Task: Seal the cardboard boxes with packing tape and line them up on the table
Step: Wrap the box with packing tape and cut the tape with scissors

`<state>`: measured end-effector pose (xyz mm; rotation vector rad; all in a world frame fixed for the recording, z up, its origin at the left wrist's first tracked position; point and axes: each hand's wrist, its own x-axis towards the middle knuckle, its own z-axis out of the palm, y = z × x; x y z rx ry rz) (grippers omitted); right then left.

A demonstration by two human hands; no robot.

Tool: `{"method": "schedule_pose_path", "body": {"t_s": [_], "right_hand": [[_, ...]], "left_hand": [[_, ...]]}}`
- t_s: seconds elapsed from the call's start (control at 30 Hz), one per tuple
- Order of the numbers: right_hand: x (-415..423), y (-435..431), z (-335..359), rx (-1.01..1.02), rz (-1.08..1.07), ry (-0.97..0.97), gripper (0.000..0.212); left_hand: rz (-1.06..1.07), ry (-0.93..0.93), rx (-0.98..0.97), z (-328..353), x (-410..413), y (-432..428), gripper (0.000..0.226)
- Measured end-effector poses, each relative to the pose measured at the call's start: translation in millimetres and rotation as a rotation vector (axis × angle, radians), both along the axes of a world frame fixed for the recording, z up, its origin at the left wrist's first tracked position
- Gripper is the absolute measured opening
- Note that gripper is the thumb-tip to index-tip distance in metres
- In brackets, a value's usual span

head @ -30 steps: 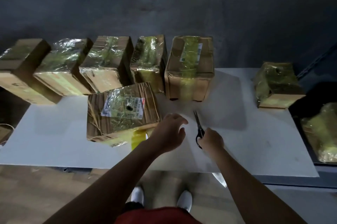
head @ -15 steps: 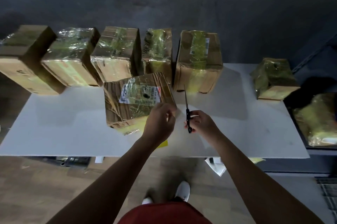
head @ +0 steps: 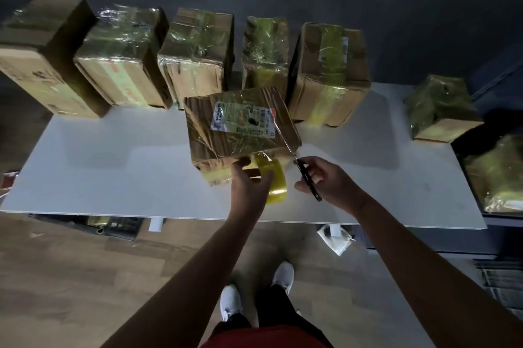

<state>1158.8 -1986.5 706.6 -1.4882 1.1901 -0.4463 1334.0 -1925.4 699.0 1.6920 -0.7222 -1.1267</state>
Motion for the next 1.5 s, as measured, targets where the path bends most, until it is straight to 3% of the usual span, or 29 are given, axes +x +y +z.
{"method": "schedule_pose_path", "body": {"t_s": [0.4,0.83,1.03,1.2,1.4,1.5], "right_hand": [[13,-12,22,-0.030,0.107,0.084,0.027],[5,-20,43,-0.035,0.299,0.244,0.022],[-7,-28,55,-0.011,0.428,0.347,0.025],[-11,-18,56,0.050,0.514,0.382,0.037],[0,-13,47,-0.086,0.302,0.247,0.027],[18,-23,44,-0.406,0.197,0.295,0.033]], "left_hand": [[-0.208,0.054,0.083,6,33,-1,0.066],[-0.263,0.067,0.192,12,45,-3,0.077],[-0.251,-0.040,0.213,17,49,1,0.080],[-0.258,-0.003,0.183,23,37,-6,0.079],[-0.220,0.074,0.197,21,28,-14,0.073],[-0.206,0.084,0.221,18,29,-13,0.070]]}}
